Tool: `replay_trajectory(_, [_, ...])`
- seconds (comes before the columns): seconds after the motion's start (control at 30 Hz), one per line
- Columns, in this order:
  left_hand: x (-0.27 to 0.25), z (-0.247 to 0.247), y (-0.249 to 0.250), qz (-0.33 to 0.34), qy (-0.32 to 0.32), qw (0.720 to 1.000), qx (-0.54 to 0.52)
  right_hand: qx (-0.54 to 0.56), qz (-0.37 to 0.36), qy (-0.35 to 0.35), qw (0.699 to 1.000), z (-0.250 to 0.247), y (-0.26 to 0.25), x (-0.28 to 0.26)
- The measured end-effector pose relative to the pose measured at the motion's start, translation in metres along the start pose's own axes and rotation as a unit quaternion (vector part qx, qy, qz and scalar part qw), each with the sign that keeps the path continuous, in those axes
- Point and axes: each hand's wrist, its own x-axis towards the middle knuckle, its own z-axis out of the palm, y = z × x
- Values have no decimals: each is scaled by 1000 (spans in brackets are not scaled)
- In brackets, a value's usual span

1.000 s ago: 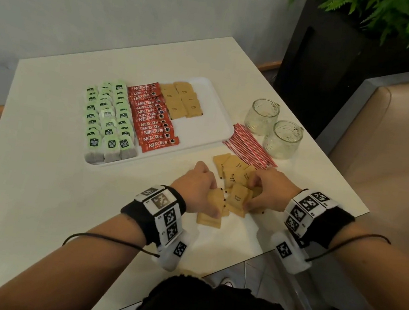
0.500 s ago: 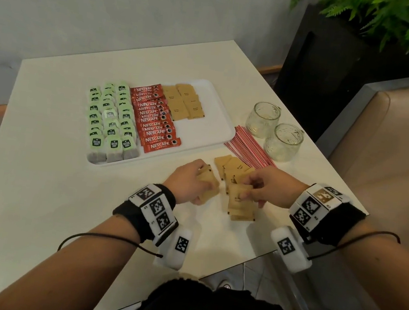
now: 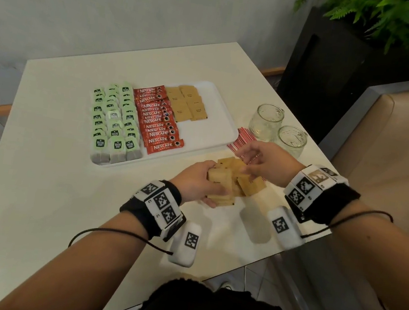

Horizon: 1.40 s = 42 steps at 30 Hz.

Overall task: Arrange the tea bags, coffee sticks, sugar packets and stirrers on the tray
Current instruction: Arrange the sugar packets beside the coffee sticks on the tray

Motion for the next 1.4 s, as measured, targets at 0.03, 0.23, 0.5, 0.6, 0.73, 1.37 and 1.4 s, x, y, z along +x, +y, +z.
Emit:
replay_trajectory(0.03, [1,-2,-1,-4,15,1000,7,-41,9,18,999,-6,3,1])
replay_trajectory(0.23, [3,-14,-3,-10,46,999,17,-216,35,-22,976,-6,23,6])
replay_trajectory(0.5, [10,-18,-5,-5,71,997,23,-292,26,-46,955,2,27,14])
replay_trajectory(0.6, [11,-21,-7,5,84,996,30,-278,16,-49,959,0,26,15])
replay_trajectory(0.73, [10,-28,-3,12,107,994,22,-185,-16,-57,981,-1,21,15])
replay_trajectory(1.37, [6,-79,23,36,118,969,-215,36,-81,-1,996,2,-69,83])
replay_trajectory(1.4, [8,-80,23,39,118,967,-224,46,-78,-4,996,3,-72,87])
